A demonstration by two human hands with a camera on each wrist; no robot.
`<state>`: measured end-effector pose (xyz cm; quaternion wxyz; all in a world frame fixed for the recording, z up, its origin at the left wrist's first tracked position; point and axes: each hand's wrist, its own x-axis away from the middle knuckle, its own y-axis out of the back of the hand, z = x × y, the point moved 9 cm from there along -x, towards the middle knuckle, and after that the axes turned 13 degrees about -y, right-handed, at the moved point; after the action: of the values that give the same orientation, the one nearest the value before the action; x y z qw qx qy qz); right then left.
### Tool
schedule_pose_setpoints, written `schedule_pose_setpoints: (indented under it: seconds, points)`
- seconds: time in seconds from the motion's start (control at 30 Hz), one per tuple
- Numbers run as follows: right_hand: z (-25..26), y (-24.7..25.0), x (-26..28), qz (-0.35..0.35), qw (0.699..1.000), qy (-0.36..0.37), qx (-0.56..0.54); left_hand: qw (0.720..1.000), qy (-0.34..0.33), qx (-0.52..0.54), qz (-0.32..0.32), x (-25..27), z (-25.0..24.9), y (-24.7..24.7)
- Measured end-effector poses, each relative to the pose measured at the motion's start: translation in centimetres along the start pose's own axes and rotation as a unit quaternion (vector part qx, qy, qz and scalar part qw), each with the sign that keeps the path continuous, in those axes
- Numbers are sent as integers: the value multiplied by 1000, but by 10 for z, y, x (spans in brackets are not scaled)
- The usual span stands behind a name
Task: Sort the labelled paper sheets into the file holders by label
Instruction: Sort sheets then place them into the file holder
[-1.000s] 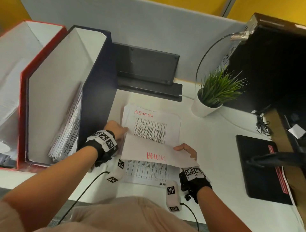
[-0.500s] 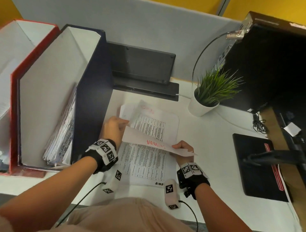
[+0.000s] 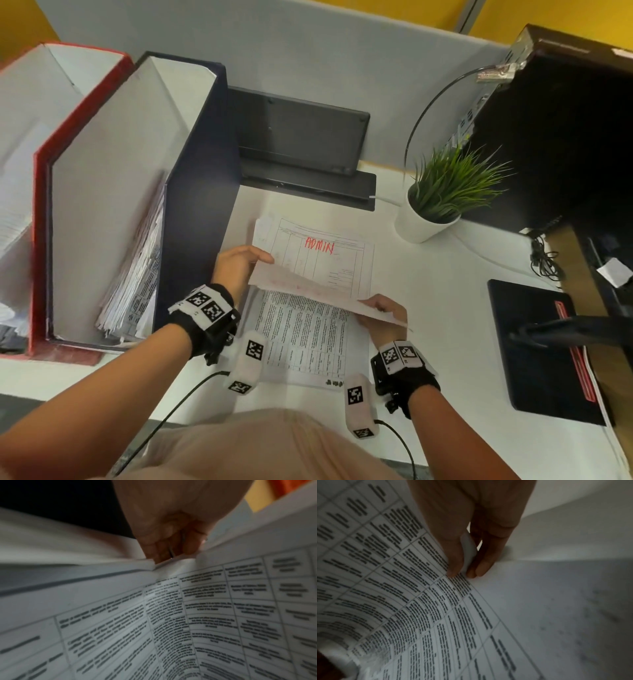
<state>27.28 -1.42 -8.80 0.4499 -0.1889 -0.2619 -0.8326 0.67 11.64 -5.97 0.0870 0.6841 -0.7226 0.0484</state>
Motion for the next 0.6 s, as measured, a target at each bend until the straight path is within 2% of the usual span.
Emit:
schedule_pose_setpoints:
  seconds: [0.07, 0.13, 0.2, 0.27, 0.37, 0.5, 0.6]
  points:
    - [1, 3, 2, -22, 999, 17, 18, 994, 49, -96, -22, -8, 11, 9]
    - [-1, 5, 1, -27, 1000, 11, 3, 977, 107, -185, 18, -12, 24, 9]
    - [-4, 5, -1, -26, 1000, 0, -8, 964, 128, -228, 55, -14, 30, 5]
    - [-7, 4, -1, -33, 999, -1, 5, 954, 116, -269, 65, -17, 28, 3]
    - [-8, 3, 0, -42, 999, 6, 19, 949, 72, -304, 45, -20, 17, 0]
    - [4, 0, 2, -52, 996, 56, 54, 938, 12, -343, 42, -20, 10, -3]
    - [6, 7, 4, -86, 992, 77, 59, 930, -33, -362, 48, -15, 6, -7]
